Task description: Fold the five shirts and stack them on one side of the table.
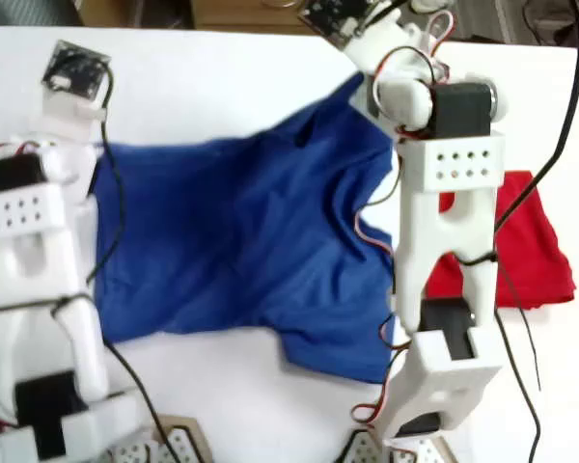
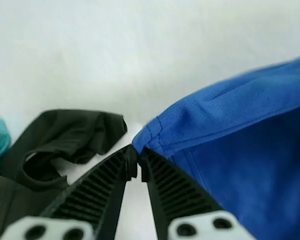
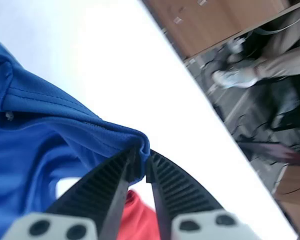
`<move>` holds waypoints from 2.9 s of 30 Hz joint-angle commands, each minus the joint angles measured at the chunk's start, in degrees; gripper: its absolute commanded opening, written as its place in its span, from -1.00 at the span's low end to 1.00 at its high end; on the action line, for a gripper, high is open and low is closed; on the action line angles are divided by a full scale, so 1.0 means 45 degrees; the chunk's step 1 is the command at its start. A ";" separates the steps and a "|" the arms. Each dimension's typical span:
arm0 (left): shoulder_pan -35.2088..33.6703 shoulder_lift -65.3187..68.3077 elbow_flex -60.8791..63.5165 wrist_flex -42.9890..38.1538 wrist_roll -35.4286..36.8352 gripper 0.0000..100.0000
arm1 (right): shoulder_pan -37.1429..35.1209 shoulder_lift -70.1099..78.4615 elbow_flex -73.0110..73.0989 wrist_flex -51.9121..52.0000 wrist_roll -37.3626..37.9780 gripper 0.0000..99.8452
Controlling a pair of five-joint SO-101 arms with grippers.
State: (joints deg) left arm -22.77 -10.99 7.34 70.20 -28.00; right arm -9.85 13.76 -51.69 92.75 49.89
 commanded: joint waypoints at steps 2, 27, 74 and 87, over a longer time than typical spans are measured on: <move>0.0039 0.0234 -0.2295 0.2305 -0.0527 -0.95 | 0.0303 -0.0049 -0.0801 0.0498 -0.0039 -0.96; -0.0195 0.0215 -0.1514 0.6584 -0.2891 -0.95 | 0.0479 -0.7473 0.7560 0.0889 -0.0801 -0.96; -0.1192 0.2637 0.5109 0.2071 -0.4611 -0.95 | 0.2823 -1.3939 2.3267 -0.5265 0.0723 -0.96; -0.1172 0.2735 -0.3741 0.4884 -0.2383 -0.95 | 0.2100 -1.1458 1.6586 -0.7297 -0.0020 -0.96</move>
State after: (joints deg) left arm -28.31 1.49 2.86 90.15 -42.07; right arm -0.26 -41.54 32.18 62.51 51.91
